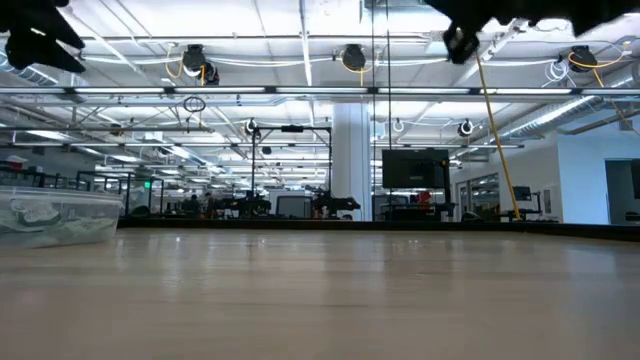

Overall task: Pick and place Stevia / Truvia into bins
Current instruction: Return to Home Position

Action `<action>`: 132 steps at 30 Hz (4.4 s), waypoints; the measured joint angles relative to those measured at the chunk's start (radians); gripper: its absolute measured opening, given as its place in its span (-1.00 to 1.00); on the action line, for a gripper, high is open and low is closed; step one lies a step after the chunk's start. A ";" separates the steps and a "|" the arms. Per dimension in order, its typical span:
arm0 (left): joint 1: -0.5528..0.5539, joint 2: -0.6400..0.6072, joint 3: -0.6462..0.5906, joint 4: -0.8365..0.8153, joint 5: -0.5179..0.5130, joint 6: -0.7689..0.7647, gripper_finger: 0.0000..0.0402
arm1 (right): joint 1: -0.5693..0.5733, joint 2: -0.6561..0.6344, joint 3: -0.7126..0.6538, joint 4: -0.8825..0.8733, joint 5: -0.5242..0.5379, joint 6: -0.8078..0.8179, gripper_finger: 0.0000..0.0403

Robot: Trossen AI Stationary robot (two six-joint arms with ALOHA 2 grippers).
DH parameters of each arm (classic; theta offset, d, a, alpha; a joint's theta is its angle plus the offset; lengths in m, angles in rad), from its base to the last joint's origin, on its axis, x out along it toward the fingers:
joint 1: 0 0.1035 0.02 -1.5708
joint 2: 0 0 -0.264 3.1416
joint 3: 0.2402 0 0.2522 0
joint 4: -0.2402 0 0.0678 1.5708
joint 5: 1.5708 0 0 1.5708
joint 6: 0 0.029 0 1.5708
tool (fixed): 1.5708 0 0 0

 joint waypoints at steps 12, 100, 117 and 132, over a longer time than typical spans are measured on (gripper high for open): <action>0.000 -0.274 -0.339 0.591 -0.012 0.212 0.14 | 0.066 -0.251 -0.582 0.699 0.119 0.183 -0.46; 0.000 -0.309 -0.891 1.341 0.488 0.382 0.05 | 0.066 -0.567 -0.622 0.228 0.171 0.138 -0.46; 0.000 -0.309 -0.891 1.341 0.488 0.383 0.05 | 0.066 -0.567 -0.622 0.228 0.171 0.138 -0.46; 0.000 -0.309 -0.891 1.342 0.488 0.383 0.05 | 0.066 -0.567 -0.622 0.228 0.171 0.138 -0.46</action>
